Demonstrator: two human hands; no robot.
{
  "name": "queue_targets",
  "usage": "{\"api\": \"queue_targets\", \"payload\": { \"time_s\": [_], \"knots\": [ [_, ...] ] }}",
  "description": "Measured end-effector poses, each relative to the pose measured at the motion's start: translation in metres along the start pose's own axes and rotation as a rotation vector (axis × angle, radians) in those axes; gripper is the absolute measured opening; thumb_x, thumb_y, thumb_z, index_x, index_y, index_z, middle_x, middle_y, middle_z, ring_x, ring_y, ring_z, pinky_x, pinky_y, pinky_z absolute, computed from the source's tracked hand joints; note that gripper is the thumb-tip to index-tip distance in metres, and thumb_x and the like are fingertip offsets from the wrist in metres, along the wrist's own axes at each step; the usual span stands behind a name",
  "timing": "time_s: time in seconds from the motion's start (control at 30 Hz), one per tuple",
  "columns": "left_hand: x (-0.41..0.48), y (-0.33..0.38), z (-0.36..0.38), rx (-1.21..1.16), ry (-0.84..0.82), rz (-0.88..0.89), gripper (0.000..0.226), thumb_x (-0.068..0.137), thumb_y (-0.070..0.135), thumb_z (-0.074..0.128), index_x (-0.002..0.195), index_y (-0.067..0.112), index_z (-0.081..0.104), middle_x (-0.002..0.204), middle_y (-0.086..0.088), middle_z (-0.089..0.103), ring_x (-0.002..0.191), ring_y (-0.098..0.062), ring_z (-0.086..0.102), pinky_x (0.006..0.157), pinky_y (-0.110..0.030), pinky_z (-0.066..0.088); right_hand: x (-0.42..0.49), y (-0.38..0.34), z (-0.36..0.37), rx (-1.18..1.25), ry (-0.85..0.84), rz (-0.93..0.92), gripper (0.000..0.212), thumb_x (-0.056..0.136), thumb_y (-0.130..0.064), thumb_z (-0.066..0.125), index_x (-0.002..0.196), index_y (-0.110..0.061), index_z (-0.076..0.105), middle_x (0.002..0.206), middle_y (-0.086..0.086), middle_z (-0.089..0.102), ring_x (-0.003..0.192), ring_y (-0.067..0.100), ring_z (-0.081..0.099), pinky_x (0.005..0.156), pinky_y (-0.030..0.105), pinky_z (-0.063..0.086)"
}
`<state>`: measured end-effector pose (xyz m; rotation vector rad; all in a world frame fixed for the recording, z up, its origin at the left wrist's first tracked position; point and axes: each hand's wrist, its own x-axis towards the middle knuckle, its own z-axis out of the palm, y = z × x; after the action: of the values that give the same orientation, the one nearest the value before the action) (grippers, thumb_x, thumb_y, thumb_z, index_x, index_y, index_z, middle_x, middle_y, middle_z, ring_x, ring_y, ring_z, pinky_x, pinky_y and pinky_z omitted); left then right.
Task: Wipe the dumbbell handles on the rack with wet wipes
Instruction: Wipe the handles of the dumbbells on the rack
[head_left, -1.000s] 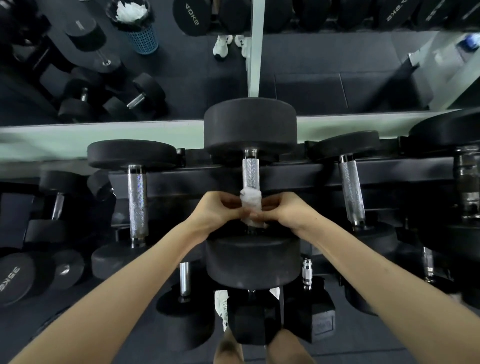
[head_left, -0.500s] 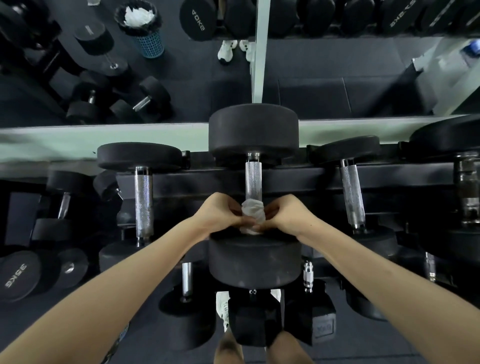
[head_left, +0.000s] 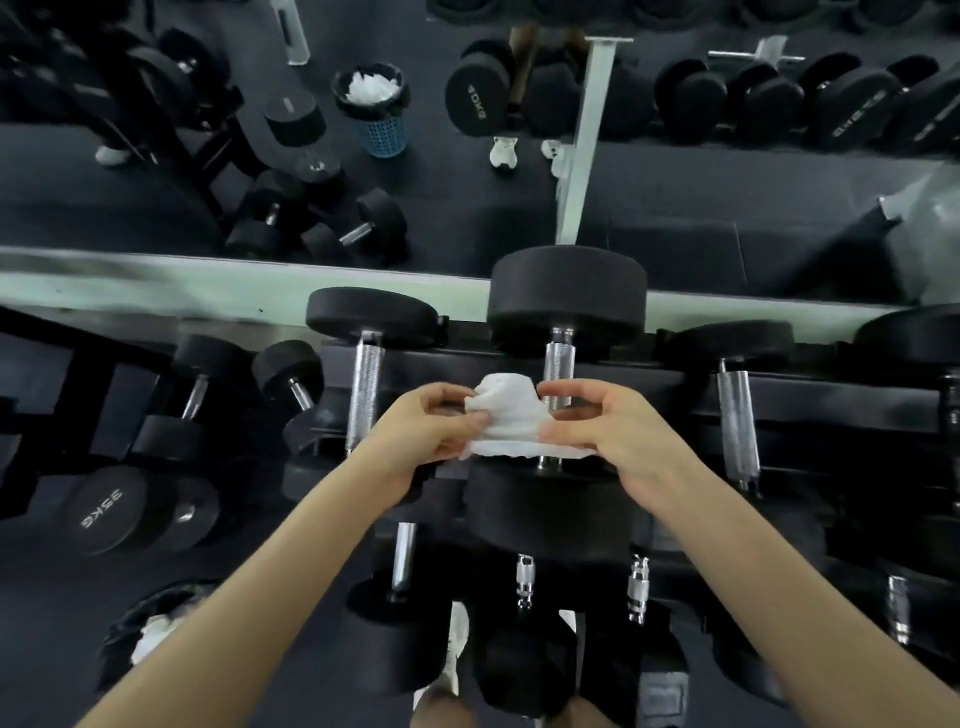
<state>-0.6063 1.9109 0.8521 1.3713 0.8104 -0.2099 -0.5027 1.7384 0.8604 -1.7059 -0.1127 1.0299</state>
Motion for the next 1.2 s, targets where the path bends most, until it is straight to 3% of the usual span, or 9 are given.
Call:
{"api": "queue_targets", "payload": {
  "time_s": [0.1, 0.3, 0.57, 0.67, 0.77, 0.87, 0.97, 1.1, 1.2],
  "knots": [
    [-0.012, -0.004, -0.028, -0.020, 0.021, 0.073, 0.032, 0.084, 0.005, 0.065, 0.111, 0.022, 0.063, 0.083, -0.007, 0.061, 0.079, -0.017, 0.058, 0.073, -0.024, 0.050, -0.004, -0.006, 0.022, -0.035, 0.010, -0.044, 0.030, 0.073, -0.005, 0.077, 0.096, -0.023, 0.071, 0.076, -0.005, 0.070, 0.074, 0.008, 0.065, 0.069, 0.017, 0.048],
    [-0.022, -0.012, -0.091, 0.306, 0.113, 0.197, 0.008, 0.079, 0.022, 0.075, 0.071, 0.023, 0.072, 0.069, 0.008, 0.070, 0.068, -0.003, 0.061, 0.067, -0.017, 0.046, -0.003, -0.012, 0.078, -0.292, 0.040, -0.087, 0.010, 0.084, -0.026, 0.070, 0.089, -0.018, 0.074, 0.080, -0.003, 0.071, 0.069, 0.001, 0.058, 0.057, 0.001, 0.042],
    [0.007, -0.030, -0.172, 0.257, 0.072, 0.051, 0.024, 0.081, 0.033, 0.072, 0.074, 0.010, 0.068, 0.067, 0.002, 0.061, 0.065, -0.009, 0.052, 0.064, -0.020, 0.042, 0.027, 0.002, 0.161, -0.156, 0.181, -0.027, 0.020, 0.083, -0.005, 0.068, 0.103, -0.010, 0.068, 0.078, 0.001, 0.061, 0.066, 0.006, 0.053, 0.053, 0.004, 0.041],
    [0.031, -0.037, -0.188, 0.272, 0.105, 0.033, 0.026, 0.082, 0.031, 0.071, 0.078, 0.006, 0.066, 0.071, -0.001, 0.060, 0.072, -0.014, 0.055, 0.070, -0.026, 0.045, 0.052, 0.008, 0.185, -0.123, 0.306, 0.023, 0.019, 0.078, -0.003, 0.072, 0.096, -0.006, 0.068, 0.079, 0.000, 0.062, 0.072, 0.010, 0.058, 0.063, 0.011, 0.047],
    [0.056, -0.038, -0.191, 0.392, 0.229, 0.091, 0.027, 0.082, 0.031, 0.070, 0.097, 0.010, 0.063, 0.090, -0.002, 0.062, 0.090, -0.021, 0.060, 0.079, -0.030, 0.047, 0.083, 0.010, 0.201, -0.206, 0.501, 0.005, 0.015, 0.072, -0.011, 0.076, 0.080, -0.019, 0.066, 0.083, 0.000, 0.067, 0.084, 0.020, 0.065, 0.078, 0.032, 0.054],
    [0.068, -0.039, -0.186, 0.609, 0.394, 0.252, 0.041, 0.080, 0.035, 0.070, 0.113, 0.014, 0.059, 0.106, -0.006, 0.062, 0.101, -0.023, 0.058, 0.090, -0.037, 0.046, 0.103, 0.009, 0.208, -0.338, 0.601, -0.027, 0.007, 0.075, -0.019, 0.073, 0.081, -0.020, 0.070, 0.088, -0.001, 0.070, 0.087, 0.018, 0.065, 0.077, 0.030, 0.051],
    [0.063, -0.045, -0.171, 0.629, 0.385, 0.389, 0.030, 0.081, 0.034, 0.068, 0.104, 0.017, 0.066, 0.101, -0.003, 0.063, 0.092, -0.018, 0.058, 0.080, -0.029, 0.044, 0.109, 0.012, 0.208, -0.448, 0.666, -0.035, 0.009, 0.076, -0.027, 0.072, 0.084, -0.023, 0.072, 0.096, 0.001, 0.069, 0.088, 0.020, 0.063, 0.079, 0.034, 0.050],
    [0.064, -0.049, -0.156, 0.495, 0.234, 0.276, 0.027, 0.084, 0.029, 0.066, 0.105, 0.012, 0.069, 0.097, -0.001, 0.069, 0.089, -0.015, 0.061, 0.075, -0.024, 0.044, 0.101, 0.018, 0.211, -0.734, 0.882, -0.053, 0.017, 0.076, -0.035, 0.072, 0.087, -0.021, 0.073, 0.093, 0.006, 0.064, 0.090, 0.028, 0.057, 0.079, 0.037, 0.042],
    [0.071, -0.054, -0.153, 0.547, 0.338, 0.258, 0.025, 0.077, 0.031, 0.071, 0.095, 0.014, 0.070, 0.092, -0.004, 0.066, 0.084, -0.018, 0.060, 0.070, -0.027, 0.043, 0.092, 0.023, 0.215, -0.862, 0.913, -0.173, 0.017, 0.081, -0.029, 0.068, 0.089, -0.015, 0.073, 0.085, 0.008, 0.068, 0.084, 0.031, 0.059, 0.074, 0.036, 0.040]
  ]
}}
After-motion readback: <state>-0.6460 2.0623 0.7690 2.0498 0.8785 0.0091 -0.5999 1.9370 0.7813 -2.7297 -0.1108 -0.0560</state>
